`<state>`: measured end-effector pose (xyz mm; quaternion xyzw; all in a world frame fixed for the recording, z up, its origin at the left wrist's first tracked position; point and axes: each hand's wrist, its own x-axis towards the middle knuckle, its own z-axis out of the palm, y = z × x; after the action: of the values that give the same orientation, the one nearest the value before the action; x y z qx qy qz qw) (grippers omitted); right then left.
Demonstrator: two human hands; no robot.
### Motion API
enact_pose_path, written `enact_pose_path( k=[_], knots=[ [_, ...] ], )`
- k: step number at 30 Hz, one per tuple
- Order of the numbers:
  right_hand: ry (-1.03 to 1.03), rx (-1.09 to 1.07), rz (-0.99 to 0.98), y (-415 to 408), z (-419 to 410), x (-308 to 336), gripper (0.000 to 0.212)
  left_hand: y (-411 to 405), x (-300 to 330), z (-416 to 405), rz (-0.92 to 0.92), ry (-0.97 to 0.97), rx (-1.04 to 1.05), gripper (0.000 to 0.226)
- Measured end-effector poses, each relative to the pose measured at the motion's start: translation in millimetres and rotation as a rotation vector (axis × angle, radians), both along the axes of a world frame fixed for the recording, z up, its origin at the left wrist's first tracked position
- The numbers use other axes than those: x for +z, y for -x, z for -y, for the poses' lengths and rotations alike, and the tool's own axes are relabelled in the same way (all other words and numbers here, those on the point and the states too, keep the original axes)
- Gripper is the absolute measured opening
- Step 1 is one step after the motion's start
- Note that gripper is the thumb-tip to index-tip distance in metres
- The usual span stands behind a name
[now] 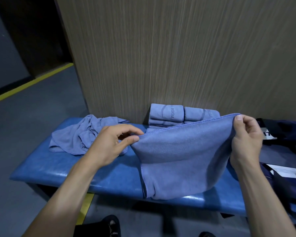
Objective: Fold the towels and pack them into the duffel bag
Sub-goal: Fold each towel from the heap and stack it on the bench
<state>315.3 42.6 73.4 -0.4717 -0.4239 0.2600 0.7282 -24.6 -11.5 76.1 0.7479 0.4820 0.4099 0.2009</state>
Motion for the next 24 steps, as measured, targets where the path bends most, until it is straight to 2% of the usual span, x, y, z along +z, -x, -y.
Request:
enact_pose_path(
  k=[7, 10, 13, 15, 17, 20, 21, 23, 24],
  knots=[
    [-0.01, 0.022, 0.006, -3.2, -0.3, -1.9, 0.015, 1.2, -5.4, -2.3, 0.045, 0.065, -0.032, 0.004],
    [-0.019, 0.049, 0.004, -4.4, 2.7, 1.4, 0.016, 0.5, -6.9, -3.0, 0.153, 0.112, -0.049, 0.01],
    [-0.038, 0.073, 0.008, -4.1, 7.4, 5.7, 0.016, 0.8, -5.9, -3.3, 0.181, 0.119, -0.025, 0.018],
    [-0.044, 0.081, 0.013, -4.1, 10.3, 8.0, 0.017, 0.4, -3.7, -2.4, 0.209, 0.115, 0.002, 0.013],
    [-0.044, 0.086, 0.028, -5.5, 13.3, 10.1, 0.016, -0.1, -0.7, -0.8, 0.193, 0.074, 0.042, 0.004],
    [-0.079, 0.108, 0.039, -11.0, 18.2, 15.4, 0.014, -0.9, 10.6, 4.2, 0.057, -0.126, 0.172, 0.015],
    [-0.101, 0.117, 0.038, -13.2, 19.9, 18.5, 0.014, -2.1, 18.0, 7.7, 0.064, -0.206, 0.21, 0.015],
    [-0.154, 0.124, 0.037, -17.1, 23.2, 27.1, 0.013, -4.2, 34.0, 14.7, 0.197, -0.289, 0.211, 0.018],
    [-0.177, 0.117, 0.039, -18.2, 24.7, 31.1, 0.013, -5.1, 40.8, 16.8, 0.31, -0.253, 0.155, 0.02]
  ],
)
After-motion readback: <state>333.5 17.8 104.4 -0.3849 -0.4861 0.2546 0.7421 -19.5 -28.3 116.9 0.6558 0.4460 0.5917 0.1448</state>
